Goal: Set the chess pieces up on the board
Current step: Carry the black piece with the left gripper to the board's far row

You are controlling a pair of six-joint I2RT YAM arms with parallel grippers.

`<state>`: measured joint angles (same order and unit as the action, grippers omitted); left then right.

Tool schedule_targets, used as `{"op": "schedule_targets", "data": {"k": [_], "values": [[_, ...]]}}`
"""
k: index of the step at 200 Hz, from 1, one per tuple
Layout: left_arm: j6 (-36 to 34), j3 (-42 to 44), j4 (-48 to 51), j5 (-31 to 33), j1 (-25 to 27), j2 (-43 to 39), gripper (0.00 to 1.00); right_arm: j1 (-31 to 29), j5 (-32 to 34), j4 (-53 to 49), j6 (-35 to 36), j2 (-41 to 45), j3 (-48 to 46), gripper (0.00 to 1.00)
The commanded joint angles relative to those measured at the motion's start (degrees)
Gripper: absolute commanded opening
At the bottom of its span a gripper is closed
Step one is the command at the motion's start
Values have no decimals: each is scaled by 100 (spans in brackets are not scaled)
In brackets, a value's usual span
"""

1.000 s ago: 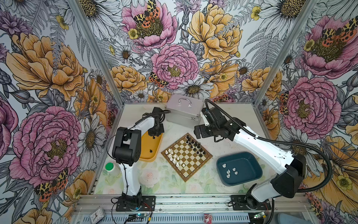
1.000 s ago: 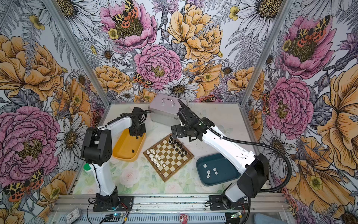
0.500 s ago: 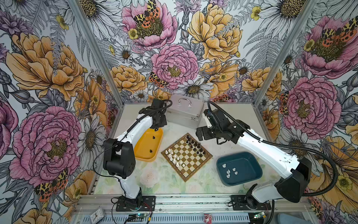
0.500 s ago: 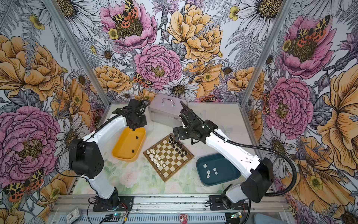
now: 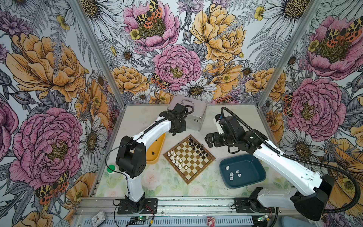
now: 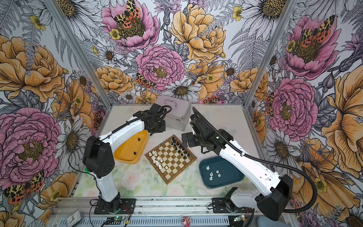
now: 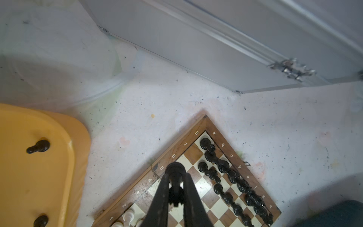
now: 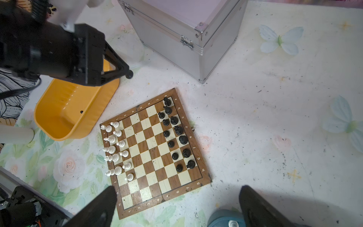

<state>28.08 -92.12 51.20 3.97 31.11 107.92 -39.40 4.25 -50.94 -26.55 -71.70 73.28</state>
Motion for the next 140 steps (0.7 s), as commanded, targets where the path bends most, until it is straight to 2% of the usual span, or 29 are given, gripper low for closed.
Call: {"op": "schedule_targets", "data": {"k": [1, 62, 140], "values": [[115, -173, 36, -188, 118, 291, 15, 20, 192, -106, -119, 235, -74, 99], [119, -349, 34, -308, 263, 777, 14, 20, 339, -285, -217, 547, -228, 99], [197, -406, 31, -388, 364, 989, 14, 29, 410, -303, -209, 557, -322, 100]]}}
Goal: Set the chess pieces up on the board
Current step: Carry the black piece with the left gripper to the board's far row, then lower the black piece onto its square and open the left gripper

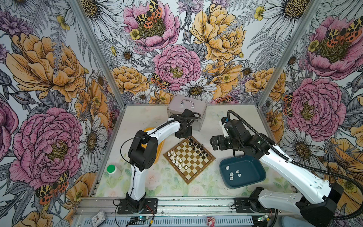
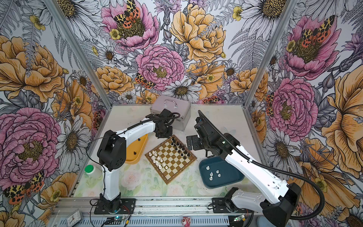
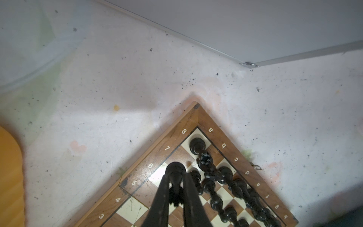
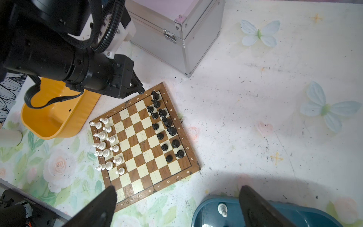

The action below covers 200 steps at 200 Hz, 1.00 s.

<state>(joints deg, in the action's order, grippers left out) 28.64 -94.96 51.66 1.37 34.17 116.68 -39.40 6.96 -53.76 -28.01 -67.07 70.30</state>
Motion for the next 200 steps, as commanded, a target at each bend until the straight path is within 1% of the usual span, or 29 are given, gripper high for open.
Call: {"op": "schedule_targets", "data": {"k": [1, 74, 200], "values": [[141, -121, -15, -132, 56, 120, 14, 29, 134, -21, -59, 91, -25, 100], [133, -172, -2, -168, 72, 257, 15, 74, 169, -19, -55, 104, -61, 99], [54, -226, 5, -248, 78, 321, 21, 90, 261, -12, -164, 111, -115, 99]]}}
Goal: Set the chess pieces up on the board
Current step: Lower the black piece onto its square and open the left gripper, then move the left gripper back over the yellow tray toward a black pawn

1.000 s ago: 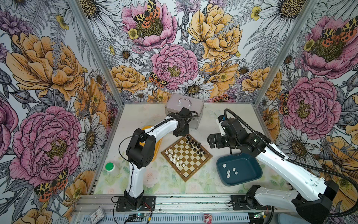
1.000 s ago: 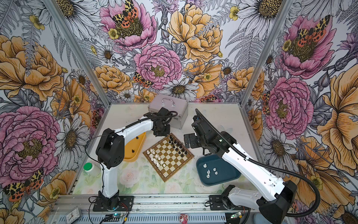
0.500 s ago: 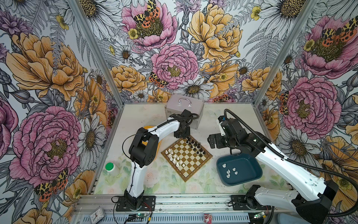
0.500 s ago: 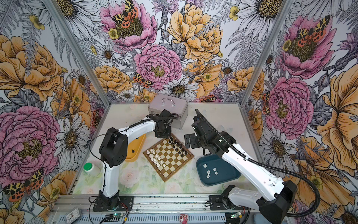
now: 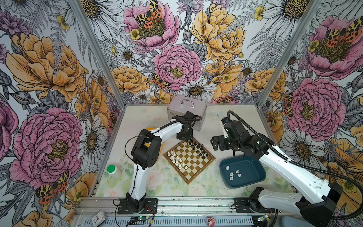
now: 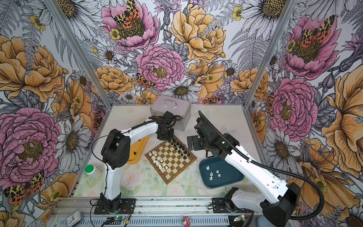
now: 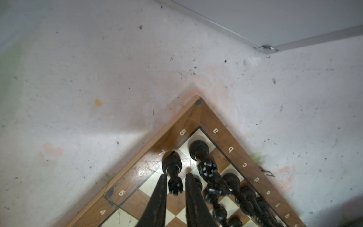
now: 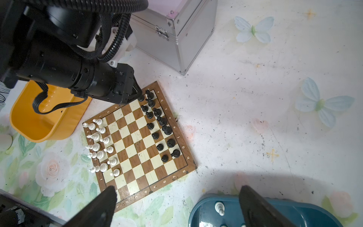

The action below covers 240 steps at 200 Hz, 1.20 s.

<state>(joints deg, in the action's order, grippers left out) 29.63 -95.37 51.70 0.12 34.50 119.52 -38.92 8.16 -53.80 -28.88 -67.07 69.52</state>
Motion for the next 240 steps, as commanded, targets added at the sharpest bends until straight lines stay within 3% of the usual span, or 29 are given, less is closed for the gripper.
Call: {"op": "schedule_targets", "data": {"k": [1, 55, 123, 199, 240], "values": [[-45, -184, -1, -125, 42, 32, 21, 42, 137, -8, -80, 108, -36, 99], [-62, -288, 20, -54, -4, -270, 30, 42, 146, -8, -117, 149, -44, 100], [-52, -128, 178, 162, -256, -1030, 33, 18, 119, 18, -48, 45, 87, 100], [130, 2756, 224, 702, -1283, -3453, 37, -116, -215, 323, 143, -378, 197, 99], [418, 3952, 211, 881, -1369, -4147, 37, -149, -468, 414, 336, -763, 450, 100]]}}
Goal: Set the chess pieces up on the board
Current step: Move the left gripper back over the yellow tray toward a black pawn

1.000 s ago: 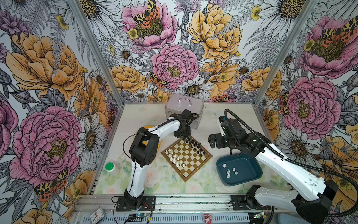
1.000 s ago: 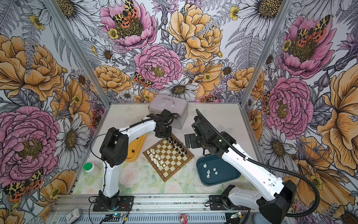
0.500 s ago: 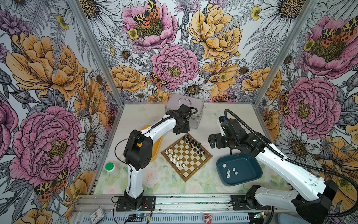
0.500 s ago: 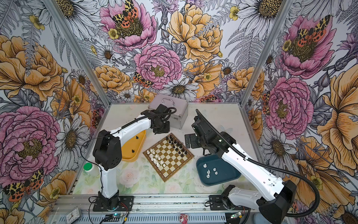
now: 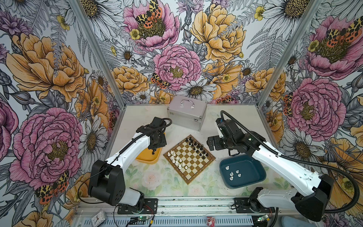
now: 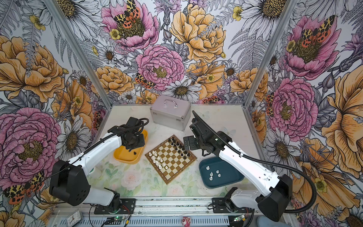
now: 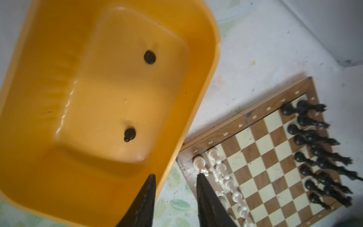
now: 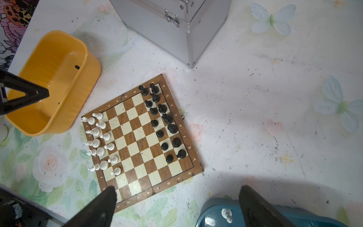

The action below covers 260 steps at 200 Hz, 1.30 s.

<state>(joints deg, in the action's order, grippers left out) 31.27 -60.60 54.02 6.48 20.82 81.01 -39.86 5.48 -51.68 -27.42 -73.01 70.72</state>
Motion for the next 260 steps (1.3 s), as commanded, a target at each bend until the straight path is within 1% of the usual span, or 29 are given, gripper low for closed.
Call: {"op": "schedule_targets", "data": {"k": [1, 37, 66, 111, 155, 191, 223, 260], "values": [[269, 494, -22, 251, -9, -309, 37, -56, -202, 202, 191, -173, 333, 100], [407, 936, -137, 372, -176, -490, 37, -57, -327, 233, 270, -306, 410, 99], [275, 1006, -341, 268, -450, -296, 37, -57, -344, 246, 273, -317, 426, 99], [-8, 722, -392, 175, -631, 24, 35, -57, -231, 238, 193, -203, 390, 99], [-181, 430, -378, -92, -698, 3, 35, -57, -170, 243, 109, -186, 390, 100], [-279, 137, -344, -199, -779, 37, 35, -57, -170, 237, 201, -394, 582, 99], [-292, 13, -332, -84, -902, 1, 36, -57, -191, 246, 292, -636, 797, 99], [-380, -4, -376, 69, -1147, 240, 35, -57, -227, 246, 415, -895, 995, 99]]}}
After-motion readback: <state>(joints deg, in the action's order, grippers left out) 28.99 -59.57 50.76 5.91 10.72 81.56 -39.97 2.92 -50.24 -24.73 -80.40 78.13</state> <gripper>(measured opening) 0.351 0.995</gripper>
